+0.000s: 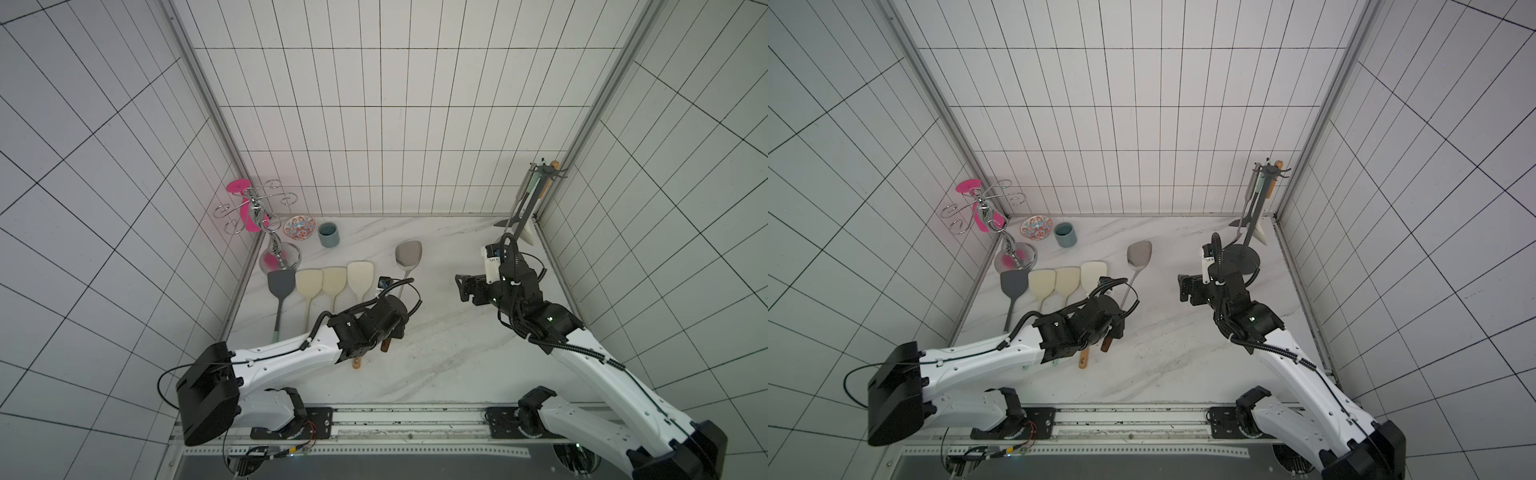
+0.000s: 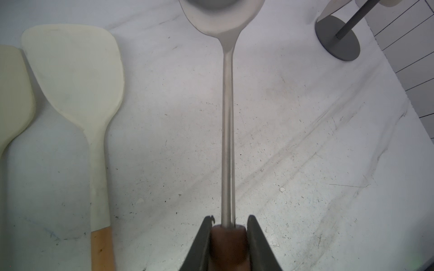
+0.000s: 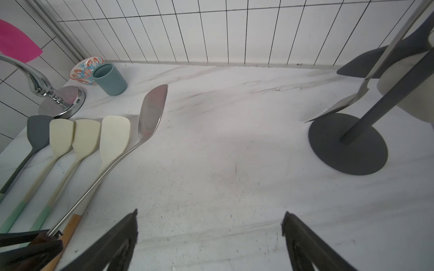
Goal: Take the spatula off the kitchen utensil rack
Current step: Place the spatula at the center of the board.
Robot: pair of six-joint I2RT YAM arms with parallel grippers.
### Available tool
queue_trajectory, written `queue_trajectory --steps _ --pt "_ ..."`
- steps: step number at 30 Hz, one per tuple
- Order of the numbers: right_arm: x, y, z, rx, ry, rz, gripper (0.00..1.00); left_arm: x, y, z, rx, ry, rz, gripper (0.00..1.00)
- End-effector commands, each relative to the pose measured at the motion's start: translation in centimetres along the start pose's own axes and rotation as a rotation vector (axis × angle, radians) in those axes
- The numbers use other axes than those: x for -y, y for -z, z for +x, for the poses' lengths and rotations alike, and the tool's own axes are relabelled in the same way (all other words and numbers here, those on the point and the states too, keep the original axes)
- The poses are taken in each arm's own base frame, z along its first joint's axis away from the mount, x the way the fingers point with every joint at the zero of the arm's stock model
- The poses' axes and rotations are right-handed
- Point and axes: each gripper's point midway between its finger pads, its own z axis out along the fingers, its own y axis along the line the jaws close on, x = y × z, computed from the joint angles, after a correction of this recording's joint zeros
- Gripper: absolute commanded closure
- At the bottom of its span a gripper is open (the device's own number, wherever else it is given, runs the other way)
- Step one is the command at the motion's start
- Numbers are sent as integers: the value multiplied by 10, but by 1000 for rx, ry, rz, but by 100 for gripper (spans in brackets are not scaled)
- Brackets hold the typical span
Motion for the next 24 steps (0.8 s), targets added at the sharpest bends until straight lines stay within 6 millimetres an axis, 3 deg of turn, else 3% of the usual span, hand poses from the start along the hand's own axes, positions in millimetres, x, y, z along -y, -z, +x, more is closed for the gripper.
queue_trajectory --steps 1,11,24 --pt "-6 -1 18 -73 -76 -57 3 -4 -5 -16 139 74 -81 100" --pt "3 -14 30 -165 -212 22 1 -20 -42 18 49 11 -230 100" --pt "9 -15 28 -166 -302 43 1 -38 -61 47 -12 -10 -348 100"
